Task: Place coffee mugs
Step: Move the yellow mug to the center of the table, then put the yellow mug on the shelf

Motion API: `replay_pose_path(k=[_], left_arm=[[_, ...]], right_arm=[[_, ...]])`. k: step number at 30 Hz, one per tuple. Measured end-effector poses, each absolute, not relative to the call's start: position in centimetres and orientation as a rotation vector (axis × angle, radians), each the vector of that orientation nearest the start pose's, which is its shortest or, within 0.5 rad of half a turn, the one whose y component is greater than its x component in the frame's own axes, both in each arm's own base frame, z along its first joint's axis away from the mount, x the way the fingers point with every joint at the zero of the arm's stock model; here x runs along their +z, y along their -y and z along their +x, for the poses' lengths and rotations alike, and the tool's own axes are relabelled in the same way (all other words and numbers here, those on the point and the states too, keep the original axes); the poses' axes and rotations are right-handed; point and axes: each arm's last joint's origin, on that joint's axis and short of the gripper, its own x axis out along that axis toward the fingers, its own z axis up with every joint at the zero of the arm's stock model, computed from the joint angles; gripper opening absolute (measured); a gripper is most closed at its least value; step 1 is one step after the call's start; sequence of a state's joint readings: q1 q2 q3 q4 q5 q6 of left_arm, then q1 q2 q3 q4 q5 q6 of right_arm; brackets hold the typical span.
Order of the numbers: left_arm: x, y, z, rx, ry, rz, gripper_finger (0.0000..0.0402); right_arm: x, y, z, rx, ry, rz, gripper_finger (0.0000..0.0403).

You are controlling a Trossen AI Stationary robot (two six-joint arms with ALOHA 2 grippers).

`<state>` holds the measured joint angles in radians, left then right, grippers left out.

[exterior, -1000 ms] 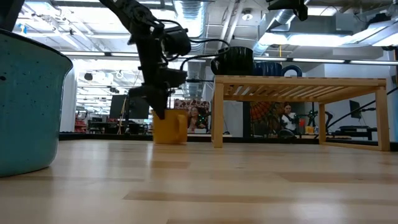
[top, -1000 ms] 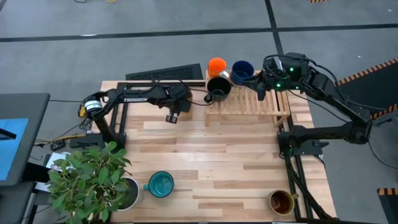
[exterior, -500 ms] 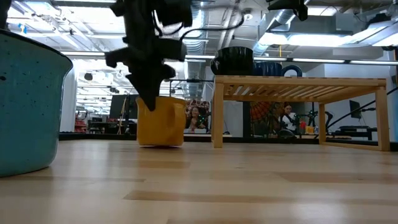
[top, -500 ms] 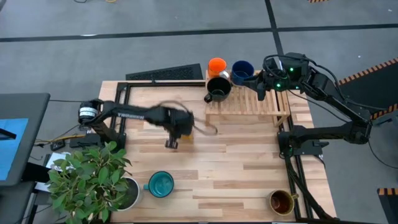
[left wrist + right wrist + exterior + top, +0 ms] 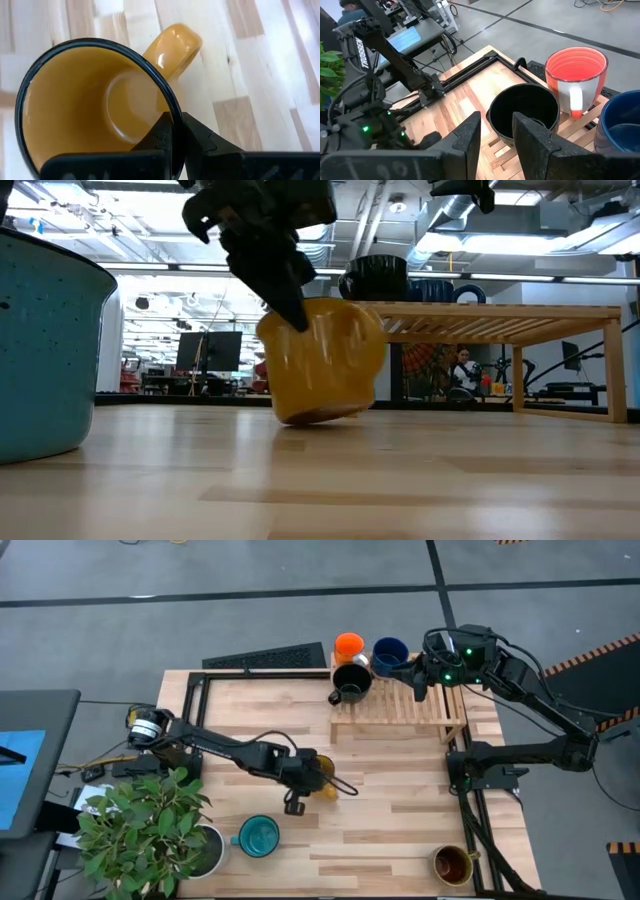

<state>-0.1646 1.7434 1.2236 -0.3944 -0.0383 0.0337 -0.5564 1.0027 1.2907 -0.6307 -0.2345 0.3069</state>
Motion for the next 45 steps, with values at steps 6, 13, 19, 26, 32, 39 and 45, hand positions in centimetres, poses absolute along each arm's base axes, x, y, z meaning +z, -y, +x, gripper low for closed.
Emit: replay_pose_path(k=[6, 13, 19, 26, 32, 39, 45], left_arm=[[21.5, 6.1, 38.6, -0.161, -0.924, 0.198, 0.0001], [21.3, 6.6, 43.5, -0.175, -0.986, 0.352, 0.0002], [20.8, 7.1, 47.5, -0.151, -0.994, 0.393, 0.0012], [21.8, 7.1, 49.5, -0.142, -0.94, 0.384, 0.004], [24.0, 5.8, 49.8, -0.139, -0.927, 0.356, 0.0099], [28.1, 3.1, 47.8, -0.195, -1.096, 0.234, 0.0159], [31.8, -0.9, 44.9, -0.217, -1.135, -0.043, 0.0166]], right_arm=[[42.3, 9.3, 16.2, -0.363, -0.247, 0.429, 0.014], [42.4, 9.3, 16.3, -0.361, -0.232, 0.423, 0.014], [42.4, 9.3, 16.3, -0.361, -0.232, 0.422, 0.014], [42.4, 9.3, 16.3, -0.359, -0.233, 0.42, 0.014], [42.4, 9.3, 16.3, -0.359, -0.233, 0.419, 0.014], [42.3, 9.1, 16.0, -0.349, -0.257, 0.428, 0.014], [40.9, 7.7, 14.7, -0.252, -0.437, 0.528, 0.014]])
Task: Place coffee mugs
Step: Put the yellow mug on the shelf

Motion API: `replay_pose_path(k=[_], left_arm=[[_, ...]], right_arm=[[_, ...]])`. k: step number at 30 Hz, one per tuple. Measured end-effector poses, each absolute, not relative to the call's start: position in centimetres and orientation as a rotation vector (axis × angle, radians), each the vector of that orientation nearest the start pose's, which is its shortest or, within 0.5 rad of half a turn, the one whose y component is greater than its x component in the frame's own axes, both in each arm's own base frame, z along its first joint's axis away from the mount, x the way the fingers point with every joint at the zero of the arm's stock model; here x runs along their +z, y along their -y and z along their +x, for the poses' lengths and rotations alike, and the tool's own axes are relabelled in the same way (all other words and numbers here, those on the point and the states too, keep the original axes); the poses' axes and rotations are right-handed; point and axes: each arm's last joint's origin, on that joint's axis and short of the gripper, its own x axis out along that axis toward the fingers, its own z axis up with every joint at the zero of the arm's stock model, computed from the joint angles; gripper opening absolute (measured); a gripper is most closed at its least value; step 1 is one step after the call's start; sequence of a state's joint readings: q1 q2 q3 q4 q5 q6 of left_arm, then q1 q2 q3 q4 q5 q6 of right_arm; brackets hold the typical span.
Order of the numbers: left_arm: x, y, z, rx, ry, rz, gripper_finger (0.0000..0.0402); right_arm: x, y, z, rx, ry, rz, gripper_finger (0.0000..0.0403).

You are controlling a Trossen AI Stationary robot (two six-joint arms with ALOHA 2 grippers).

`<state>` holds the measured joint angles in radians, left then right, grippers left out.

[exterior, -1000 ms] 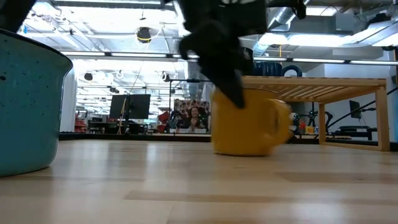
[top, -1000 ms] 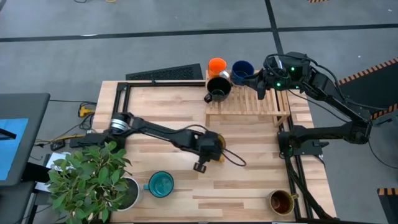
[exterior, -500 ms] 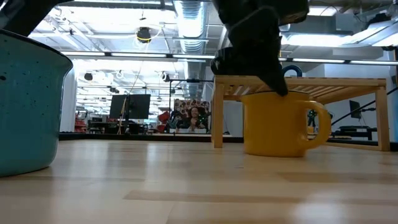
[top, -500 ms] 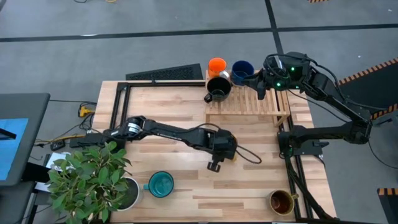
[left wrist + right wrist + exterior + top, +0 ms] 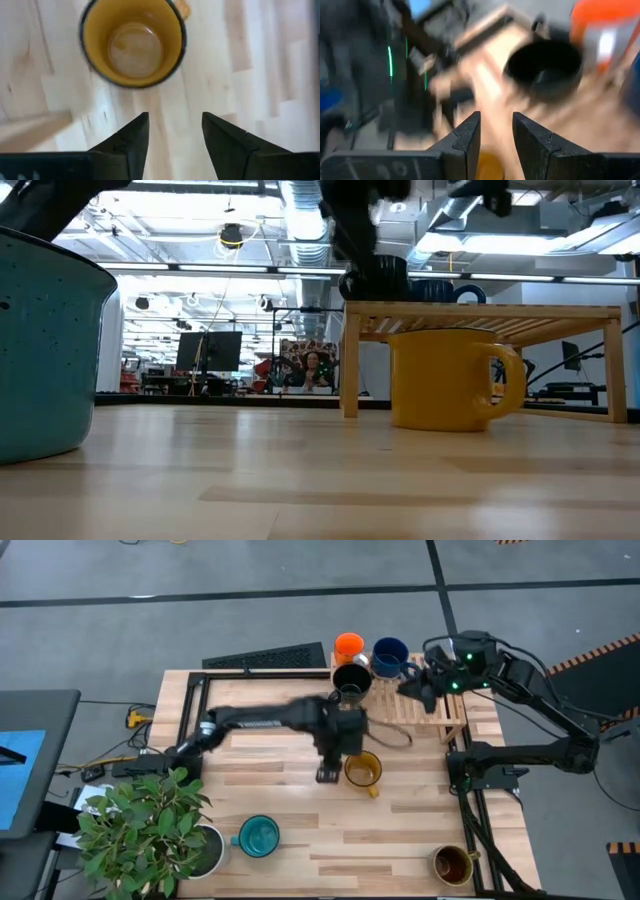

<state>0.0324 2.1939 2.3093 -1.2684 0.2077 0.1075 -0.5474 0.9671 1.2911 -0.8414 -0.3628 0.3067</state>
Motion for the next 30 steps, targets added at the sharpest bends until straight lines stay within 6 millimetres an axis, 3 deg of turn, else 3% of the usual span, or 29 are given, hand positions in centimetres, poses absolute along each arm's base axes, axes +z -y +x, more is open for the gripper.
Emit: replay_pose_path(k=[3, 8, 12, 18, 22, 26, 30], left_arm=[[34.4, -1.8, 42.9, -0.252, -1.073, -0.118, 0.0166], [38.9, -1.8, 39.4, -0.252, -0.845, -0.118, 0.0166], [40.7, -1.7, 36.2, -0.229, -0.589, -0.119, 0.0167], [38.6, -2.2, 30.5, -0.115, -0.325, -0.237, 0.0167], [36.8, -2.1, 27.0, -0.011, -0.236, -0.276, 0.0167], [36.3, -2.3, 24.5, 0.107, -0.173, -0.284, 0.0167], [36.8, -2.4, 23.2, 0.18, -0.147, -0.276, 0.0167]], right_arm=[[39.7, 6.7, 14.3, -0.213, -0.58, 0.621, 0.014], [38.3, 4.4, 14.1, -0.164, -0.778, 0.746, 0.014], [36.5, 2.2, 14.9, -0.113, -0.886, 0.801, 0.014], [31.8, -1.7, 16.4, -0.121, -1.006, 0.855, 0.014], [28.9, -4.4, 18.1, -0.117, -0.93, 0.939, 0.014], [26.1, -6.2, 19.6, -0.244, -0.884, 1.06, 0.0141], [23.9, -7.4, 20.6, -0.37, -0.918, 1.068, 0.0144]])
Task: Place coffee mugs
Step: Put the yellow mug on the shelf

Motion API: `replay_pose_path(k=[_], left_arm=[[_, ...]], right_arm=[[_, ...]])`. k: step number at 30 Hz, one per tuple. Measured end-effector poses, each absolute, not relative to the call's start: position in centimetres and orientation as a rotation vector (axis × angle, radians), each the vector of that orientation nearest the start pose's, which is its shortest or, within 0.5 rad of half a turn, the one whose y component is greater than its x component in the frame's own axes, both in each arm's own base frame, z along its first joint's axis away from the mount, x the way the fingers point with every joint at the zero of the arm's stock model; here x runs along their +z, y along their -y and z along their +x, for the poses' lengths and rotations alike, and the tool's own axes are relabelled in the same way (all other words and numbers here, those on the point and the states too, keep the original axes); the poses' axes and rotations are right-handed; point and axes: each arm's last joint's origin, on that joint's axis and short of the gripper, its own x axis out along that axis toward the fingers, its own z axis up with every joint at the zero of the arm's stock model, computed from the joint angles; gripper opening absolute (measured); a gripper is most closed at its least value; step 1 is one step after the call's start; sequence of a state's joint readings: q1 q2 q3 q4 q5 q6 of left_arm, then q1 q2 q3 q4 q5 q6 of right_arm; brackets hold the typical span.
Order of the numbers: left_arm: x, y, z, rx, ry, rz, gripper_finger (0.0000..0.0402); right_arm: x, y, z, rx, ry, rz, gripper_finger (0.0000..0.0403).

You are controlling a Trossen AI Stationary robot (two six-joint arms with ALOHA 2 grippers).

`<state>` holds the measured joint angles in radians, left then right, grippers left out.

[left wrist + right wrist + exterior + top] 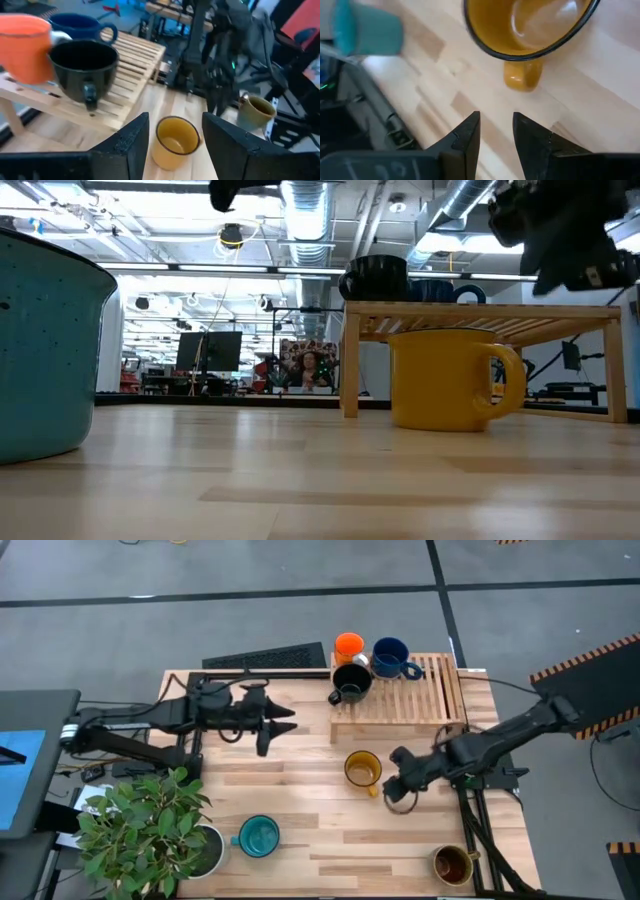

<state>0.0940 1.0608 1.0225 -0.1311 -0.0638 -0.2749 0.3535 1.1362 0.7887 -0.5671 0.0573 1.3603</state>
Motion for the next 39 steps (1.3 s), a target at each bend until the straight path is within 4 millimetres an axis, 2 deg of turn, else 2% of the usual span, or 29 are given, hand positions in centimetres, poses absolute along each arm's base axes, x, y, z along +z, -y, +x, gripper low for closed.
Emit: replay_pose_path(k=[4, 8, 14, 20, 26, 31, 37, 39], left_arm=[[37.1, -2.7, 22.9, 0.19, -0.129, -0.271, 0.0167], [37.0, -3.3, 22.8, 0.212, -0.136, -0.273, 0.0167], [36.9, -3.6, 22.8, 0.226, -0.14, -0.275, 0.0167], [36.9, -3.6, 22.8, 0.225, -0.144, -0.276, 0.0167], [36.9, -3.6, 22.8, 0.226, -0.146, -0.276, 0.0167], [36.9, -3.6, 22.8, 0.23, -0.146, -0.272, 0.0167], [36.9, -3.6, 22.8, 0.235, -0.148, -0.25, 0.0167], [36.9, -3.6, 22.8, 0.243, -0.147, -0.249, 0.0167]], right_arm=[[22.0, -8.4, 21.7, -0.454, -0.954, 1.072, 0.0163], [20.1, -9.1, 22.9, -0.496, -0.982, 1.049, 0.0203], [17.7, -9.1, 24.1, -0.62, -0.957, 0.97, 0.0258], [16.5, -9.6, 25.3, -0.598, -0.928, 0.967, 0.0265], [15.0, -9.6, 25.7, -0.656, -0.934, 0.921, 0.0265], [14.9, -9.5, 25.8, -0.674, -0.91, 0.905, 0.0232], [16.3, -9.2, 25.1, -0.655, -0.899, 0.875, 0.0114], [17.0, -9.1, 24.7, -0.631, -0.904, 0.859, 0.0107]])
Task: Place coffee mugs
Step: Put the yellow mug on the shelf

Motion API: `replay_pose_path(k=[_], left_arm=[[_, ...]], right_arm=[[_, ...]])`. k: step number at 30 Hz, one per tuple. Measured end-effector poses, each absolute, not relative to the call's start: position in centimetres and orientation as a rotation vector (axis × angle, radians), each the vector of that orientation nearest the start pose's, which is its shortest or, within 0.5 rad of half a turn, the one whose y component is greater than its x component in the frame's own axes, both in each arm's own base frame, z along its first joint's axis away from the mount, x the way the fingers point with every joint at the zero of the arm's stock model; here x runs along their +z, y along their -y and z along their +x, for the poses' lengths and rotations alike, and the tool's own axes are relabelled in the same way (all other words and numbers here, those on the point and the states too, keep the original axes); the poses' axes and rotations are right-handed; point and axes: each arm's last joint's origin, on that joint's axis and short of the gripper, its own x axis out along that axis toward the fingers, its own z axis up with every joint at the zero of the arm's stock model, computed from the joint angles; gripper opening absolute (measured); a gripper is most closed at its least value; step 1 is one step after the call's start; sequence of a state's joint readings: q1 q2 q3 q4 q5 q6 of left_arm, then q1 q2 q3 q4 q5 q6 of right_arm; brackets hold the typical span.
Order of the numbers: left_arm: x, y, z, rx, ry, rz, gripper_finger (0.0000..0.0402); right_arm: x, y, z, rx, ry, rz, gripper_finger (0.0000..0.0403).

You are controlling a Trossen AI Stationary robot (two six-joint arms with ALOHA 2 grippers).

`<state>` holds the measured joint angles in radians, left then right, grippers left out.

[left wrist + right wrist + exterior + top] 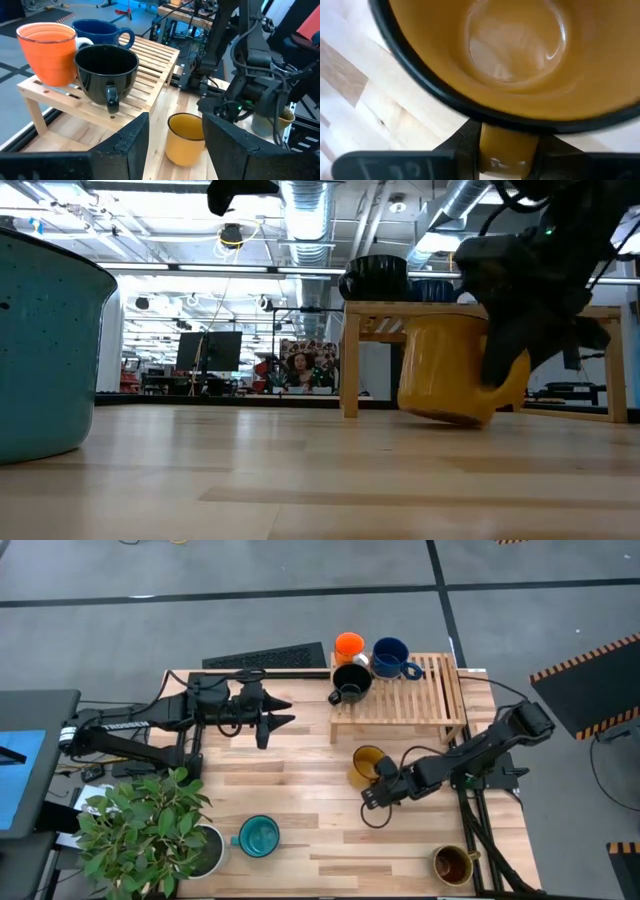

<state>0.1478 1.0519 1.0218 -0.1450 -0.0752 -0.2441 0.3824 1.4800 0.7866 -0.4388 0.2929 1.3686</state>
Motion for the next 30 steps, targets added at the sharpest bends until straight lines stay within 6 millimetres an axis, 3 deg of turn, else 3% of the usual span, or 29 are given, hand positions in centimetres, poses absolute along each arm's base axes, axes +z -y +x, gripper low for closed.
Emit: replay_pose_path(k=[6, 10, 17, 20, 23, 30], left_arm=[[36.9, -3.6, 22.8, 0.253, -0.146, -0.248, 0.0167], [36.9, -3.7, 22.8, 0.256, -0.145, -0.247, 0.0167], [36.8, -3.7, 22.9, 0.262, -0.145, -0.242, 0.0167], [36.7, -3.7, 23.1, 0.264, -0.153, -0.242, 0.0167], [36.6, -3.8, 23.3, 0.273, -0.153, -0.241, 0.0167], [36.3, -3.8, 23.6, 0.276, -0.165, -0.247, 0.0167]], right_arm=[[19.7, -8.6, 23.2, -0.52, -0.903, 0.805, 0.0107], [22.1, -8.4, 22.2, -0.345, -0.902, 0.782, 0.0107], [29.6, -8.0, 20.1, -0.117, -0.943, 0.665, 0.0107], [33.1, -7.3, 19.0, -0.131, -0.98, 0.545, 0.0107], [35.3, -6.1, 18.2, -0.216, -1.027, 0.412, 0.0107], [36.7, -2.1, 18.0, -0.569, -0.982, 0.242, 0.0107]])
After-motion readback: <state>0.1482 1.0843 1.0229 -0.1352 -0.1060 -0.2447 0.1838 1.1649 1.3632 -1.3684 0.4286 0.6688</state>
